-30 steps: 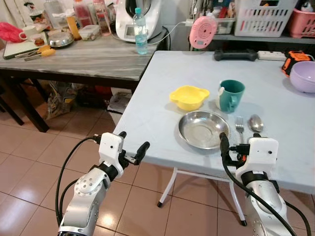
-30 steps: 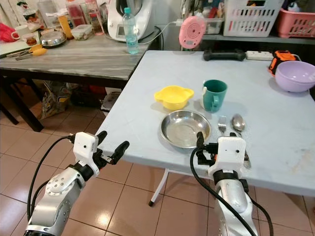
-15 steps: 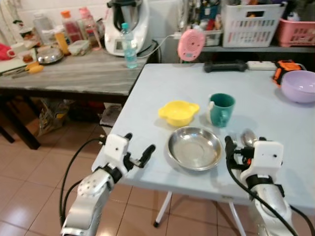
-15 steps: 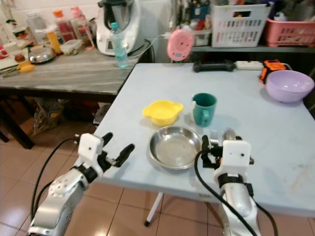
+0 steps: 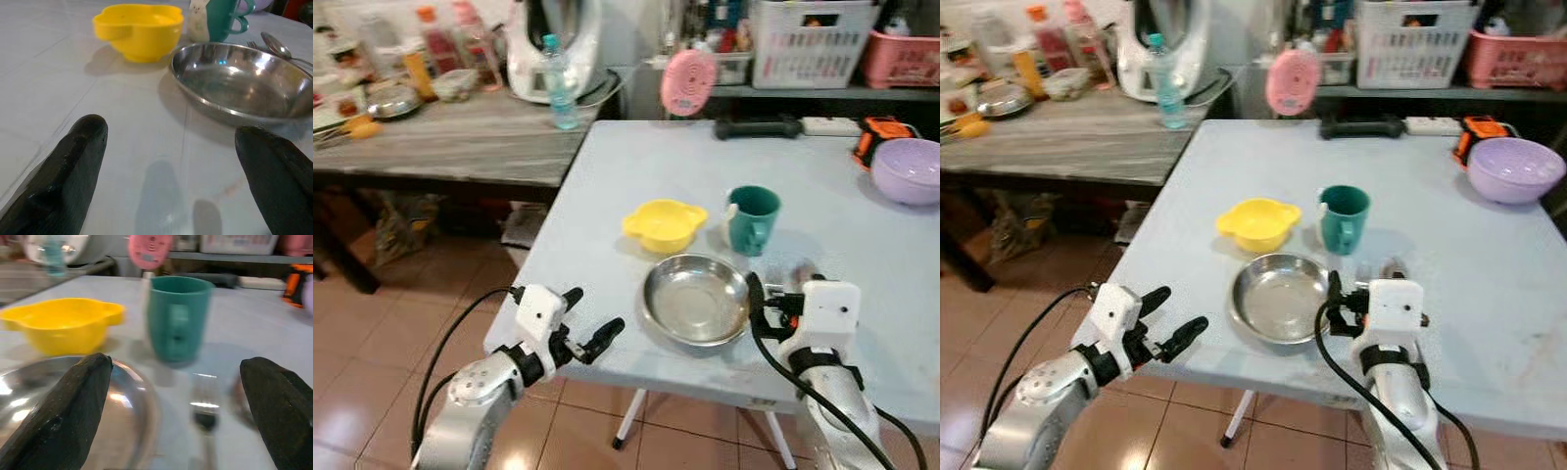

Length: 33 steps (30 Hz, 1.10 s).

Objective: Setting the table

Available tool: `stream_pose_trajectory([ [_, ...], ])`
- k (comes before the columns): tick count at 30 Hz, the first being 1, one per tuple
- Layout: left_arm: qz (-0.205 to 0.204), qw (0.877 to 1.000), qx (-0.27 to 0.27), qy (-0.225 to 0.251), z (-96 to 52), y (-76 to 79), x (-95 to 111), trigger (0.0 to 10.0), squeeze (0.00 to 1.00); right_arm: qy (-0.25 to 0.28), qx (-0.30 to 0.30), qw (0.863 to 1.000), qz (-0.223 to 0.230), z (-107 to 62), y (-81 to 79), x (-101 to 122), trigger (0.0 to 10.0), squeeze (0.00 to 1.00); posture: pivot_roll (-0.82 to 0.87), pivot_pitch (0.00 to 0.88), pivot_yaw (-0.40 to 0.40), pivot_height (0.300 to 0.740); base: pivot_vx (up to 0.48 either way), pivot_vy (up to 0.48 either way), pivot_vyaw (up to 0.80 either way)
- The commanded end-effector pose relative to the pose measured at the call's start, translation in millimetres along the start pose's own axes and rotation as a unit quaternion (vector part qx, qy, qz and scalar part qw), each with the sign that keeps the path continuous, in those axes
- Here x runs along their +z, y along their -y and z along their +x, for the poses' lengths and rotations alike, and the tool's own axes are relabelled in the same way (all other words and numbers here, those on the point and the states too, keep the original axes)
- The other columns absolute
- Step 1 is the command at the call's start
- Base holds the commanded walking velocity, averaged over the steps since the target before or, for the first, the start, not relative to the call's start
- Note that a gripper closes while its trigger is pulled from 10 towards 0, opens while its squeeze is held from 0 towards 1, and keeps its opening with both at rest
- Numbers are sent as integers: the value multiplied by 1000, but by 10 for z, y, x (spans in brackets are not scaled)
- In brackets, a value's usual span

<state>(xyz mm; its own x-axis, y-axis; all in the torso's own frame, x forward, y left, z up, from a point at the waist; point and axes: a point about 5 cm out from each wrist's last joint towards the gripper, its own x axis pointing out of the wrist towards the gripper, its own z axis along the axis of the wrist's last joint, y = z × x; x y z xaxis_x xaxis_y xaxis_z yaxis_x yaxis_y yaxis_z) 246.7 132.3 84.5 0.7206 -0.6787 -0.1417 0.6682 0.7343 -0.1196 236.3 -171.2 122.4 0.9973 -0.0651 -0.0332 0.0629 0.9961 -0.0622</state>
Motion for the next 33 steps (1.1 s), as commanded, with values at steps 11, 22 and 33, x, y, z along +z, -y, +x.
stream_pose_trajectory([
  [11,5,998,-58,9,-53,71,211,10000,0,-40,6,999,25,129,-62,-17,10000,0,-172,15,59,740,0,0,0],
  [22,7,997,-70,29,-2,124,352,10000,0,-95,-2,995,41,293,-158,-75,10000,0,-169,6,49,740,0,0,0],
  [33,1,998,-65,21,-32,115,291,10000,0,-150,-3,984,95,410,-208,-101,10000,0,-162,9,48,740,0,0,0],
])
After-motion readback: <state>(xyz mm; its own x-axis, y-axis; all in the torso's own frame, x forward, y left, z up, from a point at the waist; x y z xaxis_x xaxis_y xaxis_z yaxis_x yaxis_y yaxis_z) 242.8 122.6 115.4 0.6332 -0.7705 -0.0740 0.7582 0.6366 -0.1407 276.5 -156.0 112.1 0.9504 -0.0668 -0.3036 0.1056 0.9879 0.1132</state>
